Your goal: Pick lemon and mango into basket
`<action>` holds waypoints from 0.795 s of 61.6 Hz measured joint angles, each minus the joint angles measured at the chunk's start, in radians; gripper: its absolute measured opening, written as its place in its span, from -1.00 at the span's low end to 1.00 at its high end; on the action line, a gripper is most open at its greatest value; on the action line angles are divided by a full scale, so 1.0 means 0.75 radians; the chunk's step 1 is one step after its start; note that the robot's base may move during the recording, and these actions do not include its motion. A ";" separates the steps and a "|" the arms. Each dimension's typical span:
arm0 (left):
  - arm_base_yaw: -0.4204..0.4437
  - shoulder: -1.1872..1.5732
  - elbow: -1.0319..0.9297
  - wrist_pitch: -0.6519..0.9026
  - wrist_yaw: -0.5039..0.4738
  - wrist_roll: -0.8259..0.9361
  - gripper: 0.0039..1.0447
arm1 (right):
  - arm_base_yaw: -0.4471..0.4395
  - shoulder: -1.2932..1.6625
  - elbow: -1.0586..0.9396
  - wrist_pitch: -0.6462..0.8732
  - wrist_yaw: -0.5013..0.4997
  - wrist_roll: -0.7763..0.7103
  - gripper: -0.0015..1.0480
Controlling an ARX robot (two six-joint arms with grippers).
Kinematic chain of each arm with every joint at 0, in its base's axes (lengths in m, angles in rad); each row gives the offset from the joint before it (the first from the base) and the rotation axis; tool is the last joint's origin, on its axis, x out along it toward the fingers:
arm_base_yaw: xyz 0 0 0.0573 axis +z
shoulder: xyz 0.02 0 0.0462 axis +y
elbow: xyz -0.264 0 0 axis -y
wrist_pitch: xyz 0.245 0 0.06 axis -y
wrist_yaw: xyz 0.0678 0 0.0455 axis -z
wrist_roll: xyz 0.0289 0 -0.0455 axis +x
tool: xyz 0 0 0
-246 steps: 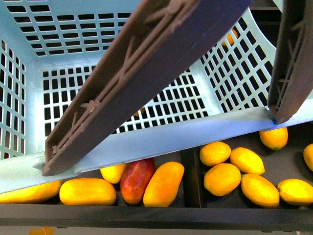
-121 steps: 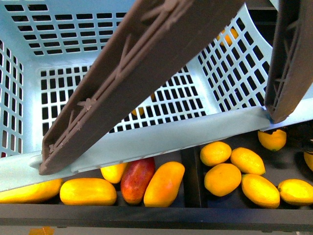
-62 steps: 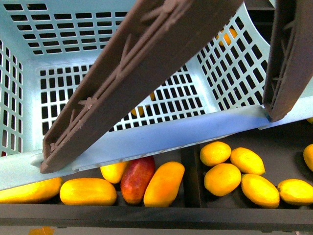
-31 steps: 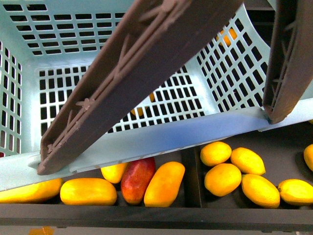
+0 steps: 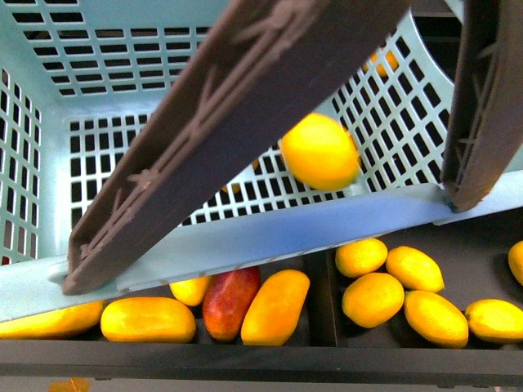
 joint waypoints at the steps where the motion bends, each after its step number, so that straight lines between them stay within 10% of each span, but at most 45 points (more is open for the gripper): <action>1: 0.000 0.000 0.000 0.000 -0.003 -0.001 -0.89 | -0.011 -0.013 0.000 -0.005 0.010 -0.003 0.83; 11: 0.001 0.000 0.001 0.001 -0.018 0.008 -0.89 | -0.076 -0.148 -0.118 0.267 0.297 -0.275 0.54; 35: 0.001 0.000 0.001 0.001 -0.003 0.001 -0.89 | -0.191 -0.455 -0.647 0.492 0.218 -0.580 -0.90; 49: 0.001 0.000 0.001 0.001 -0.008 0.003 -0.89 | -0.277 -0.603 -0.785 0.482 0.103 -0.591 -0.96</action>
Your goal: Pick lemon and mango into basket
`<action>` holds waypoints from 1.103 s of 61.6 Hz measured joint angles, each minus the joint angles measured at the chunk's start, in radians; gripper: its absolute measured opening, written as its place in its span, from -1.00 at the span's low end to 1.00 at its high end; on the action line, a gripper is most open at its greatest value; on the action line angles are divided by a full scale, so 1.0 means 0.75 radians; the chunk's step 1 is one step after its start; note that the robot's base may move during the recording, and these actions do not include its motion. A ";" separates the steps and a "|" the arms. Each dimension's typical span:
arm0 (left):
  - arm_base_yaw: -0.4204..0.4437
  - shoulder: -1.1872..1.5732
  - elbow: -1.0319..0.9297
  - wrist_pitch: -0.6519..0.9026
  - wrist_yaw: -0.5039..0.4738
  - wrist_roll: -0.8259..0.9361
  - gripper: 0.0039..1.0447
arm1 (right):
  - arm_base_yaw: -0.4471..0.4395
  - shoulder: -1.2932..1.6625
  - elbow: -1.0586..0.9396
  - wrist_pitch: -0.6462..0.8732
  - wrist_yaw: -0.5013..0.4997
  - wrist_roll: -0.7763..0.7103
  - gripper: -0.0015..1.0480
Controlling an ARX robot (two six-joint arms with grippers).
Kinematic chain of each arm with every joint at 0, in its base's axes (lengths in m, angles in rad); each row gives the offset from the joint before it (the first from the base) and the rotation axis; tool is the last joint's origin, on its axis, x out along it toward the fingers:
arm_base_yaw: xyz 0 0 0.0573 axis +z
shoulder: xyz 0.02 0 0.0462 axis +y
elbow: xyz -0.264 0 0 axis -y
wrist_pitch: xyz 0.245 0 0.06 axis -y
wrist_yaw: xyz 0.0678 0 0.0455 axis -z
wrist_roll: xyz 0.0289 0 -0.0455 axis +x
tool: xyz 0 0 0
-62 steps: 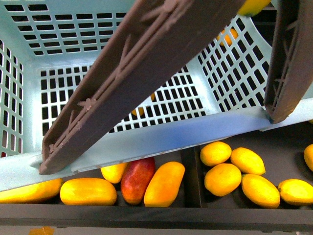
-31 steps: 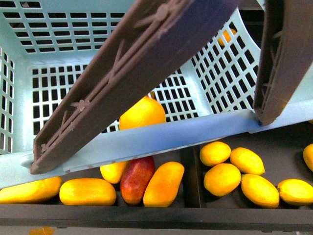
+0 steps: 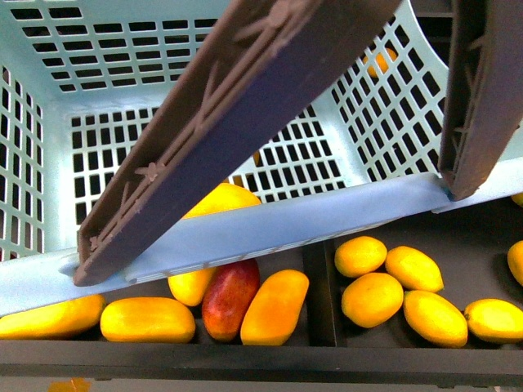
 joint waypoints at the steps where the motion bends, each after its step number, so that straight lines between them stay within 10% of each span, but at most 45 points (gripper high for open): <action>1: 0.000 0.000 0.000 0.000 0.001 0.000 -0.89 | -0.012 -0.015 -0.010 -0.003 -0.004 -0.001 -0.96; 9: 0.000 0.000 0.000 0.000 0.011 -0.003 -0.89 | -0.038 -0.095 -0.064 -0.030 -0.007 -0.002 -0.89; 44: -0.018 0.000 0.000 0.000 0.027 -0.001 -0.89 | -0.044 -0.111 -0.070 -0.034 -0.005 -0.001 0.86; 68: -0.011 0.002 0.003 0.001 0.000 -0.007 -0.89 | -0.044 -0.113 -0.071 -0.034 -0.009 -0.002 0.83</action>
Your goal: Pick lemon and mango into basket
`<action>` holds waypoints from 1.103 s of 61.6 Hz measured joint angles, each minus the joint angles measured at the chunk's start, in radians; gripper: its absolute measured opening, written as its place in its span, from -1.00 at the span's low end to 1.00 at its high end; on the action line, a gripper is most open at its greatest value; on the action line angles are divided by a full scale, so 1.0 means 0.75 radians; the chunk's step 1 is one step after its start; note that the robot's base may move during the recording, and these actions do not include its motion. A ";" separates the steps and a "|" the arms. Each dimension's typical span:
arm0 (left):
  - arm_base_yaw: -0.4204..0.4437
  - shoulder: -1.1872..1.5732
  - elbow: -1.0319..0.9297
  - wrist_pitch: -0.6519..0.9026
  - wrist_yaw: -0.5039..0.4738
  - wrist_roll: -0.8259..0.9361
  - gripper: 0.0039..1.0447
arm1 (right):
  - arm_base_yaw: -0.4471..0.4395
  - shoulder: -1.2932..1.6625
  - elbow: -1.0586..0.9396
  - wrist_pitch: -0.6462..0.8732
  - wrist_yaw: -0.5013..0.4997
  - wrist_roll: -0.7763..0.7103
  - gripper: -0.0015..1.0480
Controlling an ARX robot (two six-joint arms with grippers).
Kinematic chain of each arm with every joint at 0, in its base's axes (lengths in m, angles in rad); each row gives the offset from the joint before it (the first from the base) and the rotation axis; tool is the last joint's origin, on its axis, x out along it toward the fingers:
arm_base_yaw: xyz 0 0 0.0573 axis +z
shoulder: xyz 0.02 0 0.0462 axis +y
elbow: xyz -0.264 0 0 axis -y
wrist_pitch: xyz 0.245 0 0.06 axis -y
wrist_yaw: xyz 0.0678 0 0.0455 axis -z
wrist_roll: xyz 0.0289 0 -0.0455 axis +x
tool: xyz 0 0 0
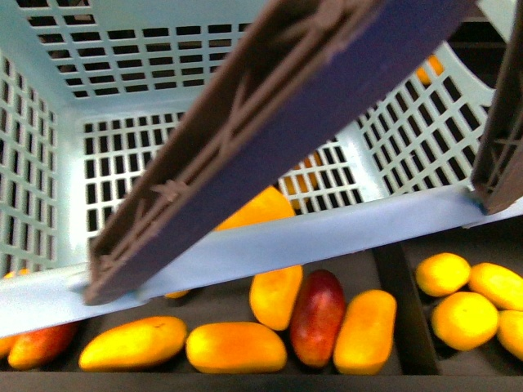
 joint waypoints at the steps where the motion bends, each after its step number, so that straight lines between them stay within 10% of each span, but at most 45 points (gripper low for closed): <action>1: 0.002 0.000 0.000 0.000 -0.001 0.000 -0.89 | 0.000 -0.001 0.000 0.000 0.000 0.000 0.83; 61: 0.024 -0.002 0.002 0.000 -0.024 0.021 -0.89 | 0.003 -0.001 -0.003 -0.006 -0.002 -0.001 0.83; 68: 0.021 -0.002 0.002 0.000 -0.006 0.012 -0.89 | -0.025 0.119 0.232 -0.613 0.197 0.277 0.83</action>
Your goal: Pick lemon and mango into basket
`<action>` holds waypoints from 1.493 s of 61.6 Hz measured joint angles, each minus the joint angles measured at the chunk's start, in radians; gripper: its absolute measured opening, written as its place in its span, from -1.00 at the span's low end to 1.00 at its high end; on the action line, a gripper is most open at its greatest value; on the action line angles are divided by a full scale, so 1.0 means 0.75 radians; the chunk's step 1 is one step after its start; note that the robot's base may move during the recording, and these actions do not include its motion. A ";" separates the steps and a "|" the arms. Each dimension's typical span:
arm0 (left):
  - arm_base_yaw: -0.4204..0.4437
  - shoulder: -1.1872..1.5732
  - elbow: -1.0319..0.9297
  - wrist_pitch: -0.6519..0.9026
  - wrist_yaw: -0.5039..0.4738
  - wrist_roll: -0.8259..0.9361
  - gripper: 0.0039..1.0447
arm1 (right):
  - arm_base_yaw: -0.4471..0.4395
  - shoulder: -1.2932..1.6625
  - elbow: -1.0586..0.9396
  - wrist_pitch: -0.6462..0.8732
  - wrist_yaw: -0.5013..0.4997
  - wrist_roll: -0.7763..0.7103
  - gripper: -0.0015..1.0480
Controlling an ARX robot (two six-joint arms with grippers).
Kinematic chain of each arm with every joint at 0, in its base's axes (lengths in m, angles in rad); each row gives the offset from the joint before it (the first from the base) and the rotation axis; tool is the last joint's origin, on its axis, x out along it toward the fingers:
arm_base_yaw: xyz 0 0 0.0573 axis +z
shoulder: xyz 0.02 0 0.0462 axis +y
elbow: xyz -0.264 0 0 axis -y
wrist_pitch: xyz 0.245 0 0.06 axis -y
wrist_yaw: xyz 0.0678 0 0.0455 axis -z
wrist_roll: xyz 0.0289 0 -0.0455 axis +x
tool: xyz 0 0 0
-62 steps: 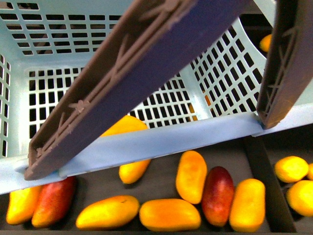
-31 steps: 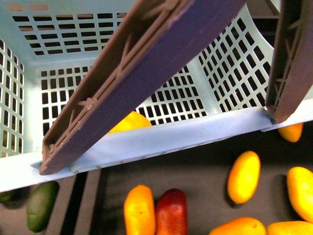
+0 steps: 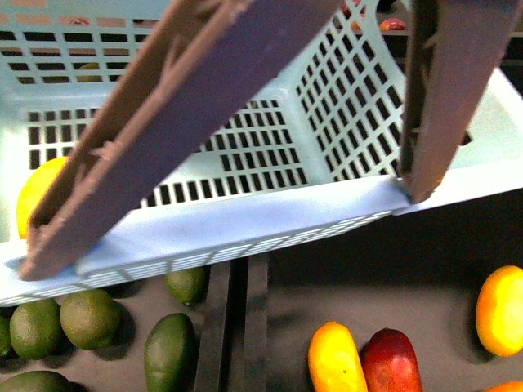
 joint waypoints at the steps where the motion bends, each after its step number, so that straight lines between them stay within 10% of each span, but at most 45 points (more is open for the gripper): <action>1: -0.002 0.000 0.000 0.000 0.002 -0.001 -0.89 | -0.023 0.046 0.053 -0.109 -0.008 0.046 0.83; 7: -0.010 0.000 0.001 0.000 0.017 -0.001 -0.89 | -0.122 0.283 0.157 -0.288 -0.069 0.217 0.83; 36: -0.011 0.002 0.001 0.000 -0.001 -0.002 -0.89 | -0.197 1.323 0.503 0.089 -0.191 0.255 0.83; 92: -0.012 0.002 0.001 0.000 0.014 -0.004 -0.89 | -0.174 1.857 0.647 0.139 -0.170 0.394 0.83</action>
